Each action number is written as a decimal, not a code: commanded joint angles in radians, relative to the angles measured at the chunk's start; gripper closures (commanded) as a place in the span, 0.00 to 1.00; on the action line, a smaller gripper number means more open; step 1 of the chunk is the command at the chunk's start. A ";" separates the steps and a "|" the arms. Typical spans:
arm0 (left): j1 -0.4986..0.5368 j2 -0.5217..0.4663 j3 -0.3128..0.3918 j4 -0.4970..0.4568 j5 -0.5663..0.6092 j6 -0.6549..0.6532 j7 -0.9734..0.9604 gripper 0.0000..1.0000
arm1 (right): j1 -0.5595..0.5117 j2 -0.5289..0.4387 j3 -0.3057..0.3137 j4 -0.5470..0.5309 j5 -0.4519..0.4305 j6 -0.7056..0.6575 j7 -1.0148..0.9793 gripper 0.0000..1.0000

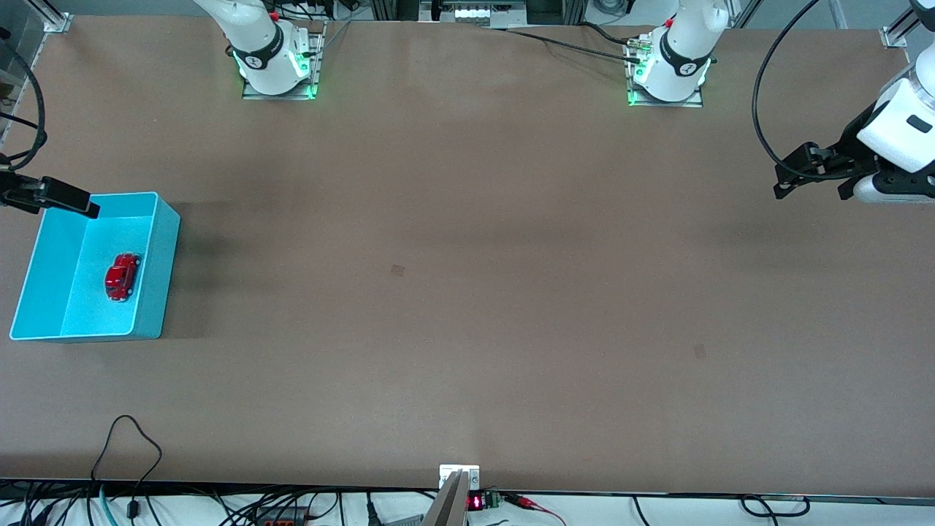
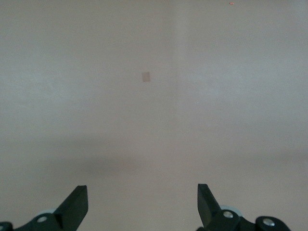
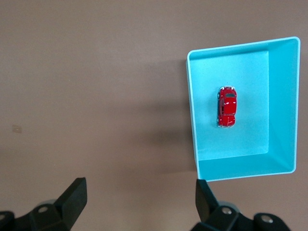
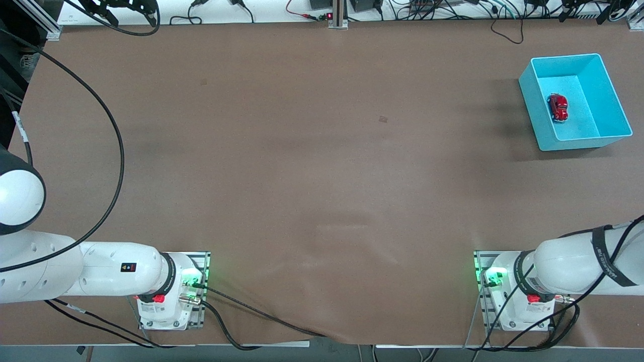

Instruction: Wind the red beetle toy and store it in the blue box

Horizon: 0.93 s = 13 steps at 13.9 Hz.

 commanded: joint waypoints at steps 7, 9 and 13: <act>-0.003 0.016 0.003 0.034 -0.012 -0.023 0.006 0.00 | 0.008 -0.162 0.000 -0.202 -0.033 0.100 0.003 0.00; -0.003 0.016 0.003 0.034 -0.012 -0.023 0.001 0.00 | 0.012 -0.164 0.003 -0.197 -0.035 0.085 0.001 0.00; -0.003 0.016 0.003 0.034 -0.012 -0.023 -0.005 0.00 | 0.012 -0.169 0.003 -0.188 -0.032 0.054 0.004 0.00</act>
